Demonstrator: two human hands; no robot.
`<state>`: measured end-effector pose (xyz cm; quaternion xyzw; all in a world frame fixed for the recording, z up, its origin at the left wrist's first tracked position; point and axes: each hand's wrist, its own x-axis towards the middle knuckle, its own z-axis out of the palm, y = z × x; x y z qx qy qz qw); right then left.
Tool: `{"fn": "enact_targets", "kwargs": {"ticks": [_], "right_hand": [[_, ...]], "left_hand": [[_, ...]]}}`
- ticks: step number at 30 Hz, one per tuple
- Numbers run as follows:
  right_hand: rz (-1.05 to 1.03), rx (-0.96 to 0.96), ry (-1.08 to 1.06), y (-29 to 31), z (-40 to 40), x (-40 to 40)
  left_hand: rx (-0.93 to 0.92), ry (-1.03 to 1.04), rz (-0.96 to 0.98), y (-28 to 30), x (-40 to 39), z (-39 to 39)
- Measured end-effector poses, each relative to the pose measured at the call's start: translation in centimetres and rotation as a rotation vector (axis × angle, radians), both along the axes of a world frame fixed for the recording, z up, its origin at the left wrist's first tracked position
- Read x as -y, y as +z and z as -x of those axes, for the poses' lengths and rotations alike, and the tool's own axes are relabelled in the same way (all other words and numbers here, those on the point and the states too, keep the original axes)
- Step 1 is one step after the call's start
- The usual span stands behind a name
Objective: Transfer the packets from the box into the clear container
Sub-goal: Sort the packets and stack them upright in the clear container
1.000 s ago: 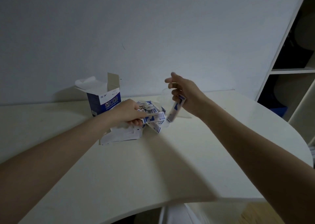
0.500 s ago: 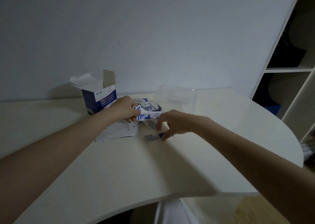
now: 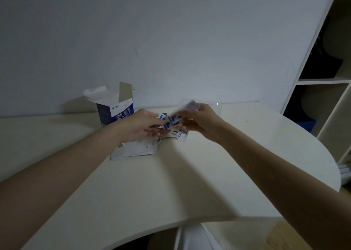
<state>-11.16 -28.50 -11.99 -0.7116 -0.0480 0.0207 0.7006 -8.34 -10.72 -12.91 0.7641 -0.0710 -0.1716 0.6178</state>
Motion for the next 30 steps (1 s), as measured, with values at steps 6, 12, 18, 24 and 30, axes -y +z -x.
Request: {"fn": "enact_targets", "kwargs": {"ticks": [6, 12, 18, 24, 30], "right_hand": [[0.388, 0.048, -0.103, -1.5, 0.0, 0.3], [1.447, 0.515, -0.185, -1.9, 0.6, 0.0], [1.614, 0.497, 0.083, -3.2, 0.3, 0.4], [1.494, 0.334, 0.178, -4.3, -0.2, 1.4], [1.577, 0.314, 0.256, -4.3, 0.0, 0.9]], "left_hand": [[0.013, -0.075, -0.021, 0.3, 1.3, 0.3], [0.330, -0.174, -0.392, -0.4, 1.9, 0.0], [0.751, -0.222, -0.875, -1.8, 2.7, 0.0], [0.859, -0.226, -1.038, -2.6, 2.9, 0.5], [0.773, -0.297, -0.986, -2.8, 3.0, 0.7]]}}
